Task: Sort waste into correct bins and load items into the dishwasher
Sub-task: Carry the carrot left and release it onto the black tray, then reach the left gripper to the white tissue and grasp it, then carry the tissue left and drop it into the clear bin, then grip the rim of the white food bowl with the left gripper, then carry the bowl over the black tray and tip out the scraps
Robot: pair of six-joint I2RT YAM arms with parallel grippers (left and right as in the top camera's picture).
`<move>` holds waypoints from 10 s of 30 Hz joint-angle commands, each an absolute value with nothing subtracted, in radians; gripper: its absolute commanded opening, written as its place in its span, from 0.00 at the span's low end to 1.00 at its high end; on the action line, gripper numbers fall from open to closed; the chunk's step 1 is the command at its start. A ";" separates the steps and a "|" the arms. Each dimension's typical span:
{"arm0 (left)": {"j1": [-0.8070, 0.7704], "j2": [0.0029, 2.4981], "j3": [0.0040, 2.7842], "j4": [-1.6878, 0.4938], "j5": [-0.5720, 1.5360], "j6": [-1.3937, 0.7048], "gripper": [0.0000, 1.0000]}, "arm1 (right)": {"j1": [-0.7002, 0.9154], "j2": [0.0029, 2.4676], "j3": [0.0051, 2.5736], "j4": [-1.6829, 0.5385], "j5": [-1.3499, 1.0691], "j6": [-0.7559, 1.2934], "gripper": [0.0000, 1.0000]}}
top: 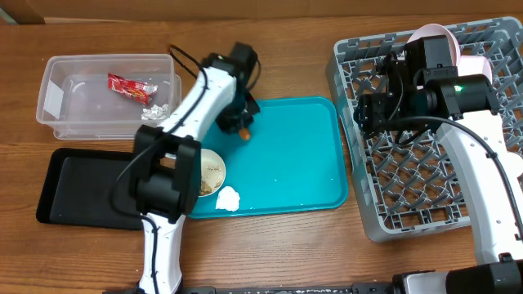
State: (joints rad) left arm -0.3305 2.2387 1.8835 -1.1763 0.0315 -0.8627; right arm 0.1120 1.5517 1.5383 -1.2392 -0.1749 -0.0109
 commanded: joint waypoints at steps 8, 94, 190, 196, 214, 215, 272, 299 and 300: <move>-0.166 1.943 2.027 -1.322 -0.224 -0.736 0.04 | 0.111 1.551 1.544 -1.236 -0.154 -0.008 0.72; -0.603 1.517 1.151 -1.073 -0.084 -0.475 1.00 | 0.111 1.551 1.544 -1.243 -0.151 -0.007 0.71; 0.139 1.363 1.112 -0.633 -0.091 -0.464 0.18 | 0.111 1.551 1.544 -1.243 -0.150 -0.007 0.72; 0.145 1.431 1.112 -0.380 -0.123 -0.366 0.24 | 0.111 1.551 1.544 -1.243 -0.150 -0.007 0.72; 0.127 1.583 1.365 -0.530 -0.086 -0.291 0.77 | 0.111 1.551 1.544 -1.243 -0.150 -0.011 0.72; 0.115 1.583 1.398 -0.581 -0.046 -0.291 0.76 | 0.111 1.551 1.544 -1.243 -0.150 -0.011 0.72; -0.324 1.704 1.309 -1.061 0.010 -0.364 0.04 | 0.111 1.551 1.544 -1.251 -0.150 -0.011 0.72; 0.332 1.608 1.220 -1.125 0.688 0.072 0.04 | 0.111 1.551 1.544 -1.251 -0.150 -0.015 0.72; 0.361 1.608 1.208 -1.124 0.725 0.095 0.04 | 0.111 1.551 1.544 -1.251 -0.150 -0.015 0.72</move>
State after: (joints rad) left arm 0.2771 1.6287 1.2518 -1.1282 0.4942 -0.0612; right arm 0.1120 1.5517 1.5379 -1.2514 -0.1520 -0.0113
